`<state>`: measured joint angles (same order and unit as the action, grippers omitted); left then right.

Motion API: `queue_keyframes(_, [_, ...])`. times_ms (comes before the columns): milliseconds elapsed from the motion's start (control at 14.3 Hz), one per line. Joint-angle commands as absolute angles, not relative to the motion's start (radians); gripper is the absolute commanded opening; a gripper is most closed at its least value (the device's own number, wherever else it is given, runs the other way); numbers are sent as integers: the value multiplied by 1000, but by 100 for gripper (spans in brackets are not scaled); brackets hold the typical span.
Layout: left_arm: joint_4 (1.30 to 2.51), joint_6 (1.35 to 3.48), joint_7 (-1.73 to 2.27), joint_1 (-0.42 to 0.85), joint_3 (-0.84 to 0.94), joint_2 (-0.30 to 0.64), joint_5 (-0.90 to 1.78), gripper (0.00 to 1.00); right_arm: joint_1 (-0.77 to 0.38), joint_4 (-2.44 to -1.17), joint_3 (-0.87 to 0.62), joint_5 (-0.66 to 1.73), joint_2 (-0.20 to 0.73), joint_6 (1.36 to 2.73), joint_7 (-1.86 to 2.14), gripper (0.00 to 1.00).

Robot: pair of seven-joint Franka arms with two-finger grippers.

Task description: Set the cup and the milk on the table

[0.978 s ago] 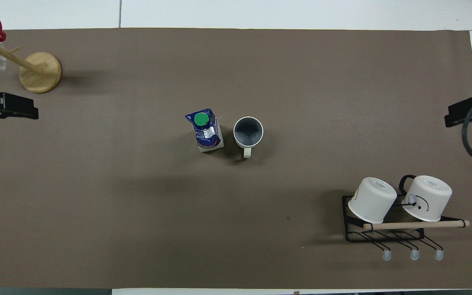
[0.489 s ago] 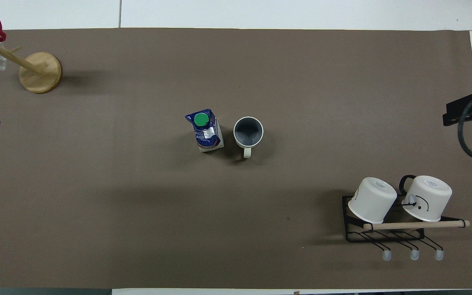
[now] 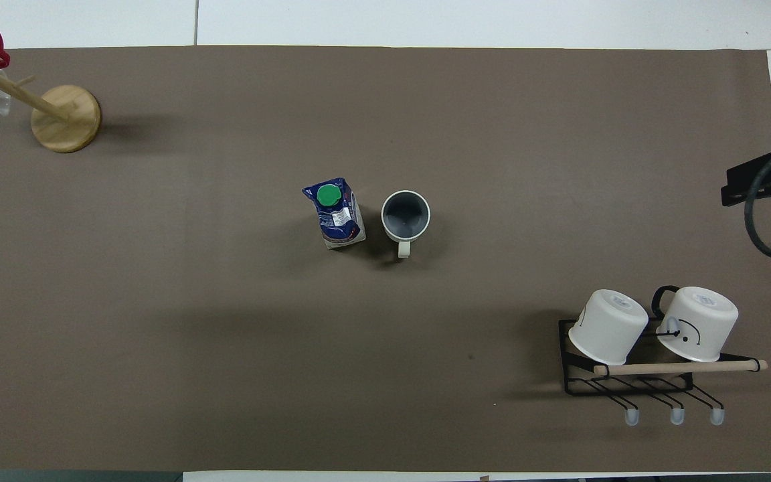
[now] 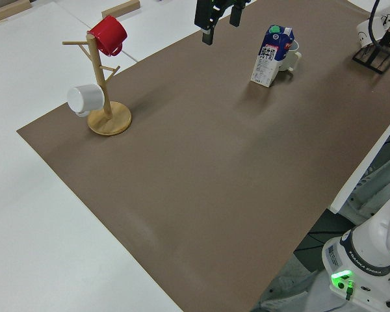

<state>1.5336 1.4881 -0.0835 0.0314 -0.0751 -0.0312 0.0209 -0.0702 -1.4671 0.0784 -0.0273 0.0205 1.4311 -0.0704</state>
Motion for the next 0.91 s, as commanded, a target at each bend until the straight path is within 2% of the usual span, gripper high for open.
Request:
queue_keyframes(0, [1505, 1468, -101, 15, -61, -23, 35, 100, -61, -1488, 75, -17, 11, 1434, -86, 100])
queue_keyframes(838, [1511, 1477, -98, 28, -54, -26, 38, 100, -52, -1491, 75, -17, 9, 1433, -84, 100])
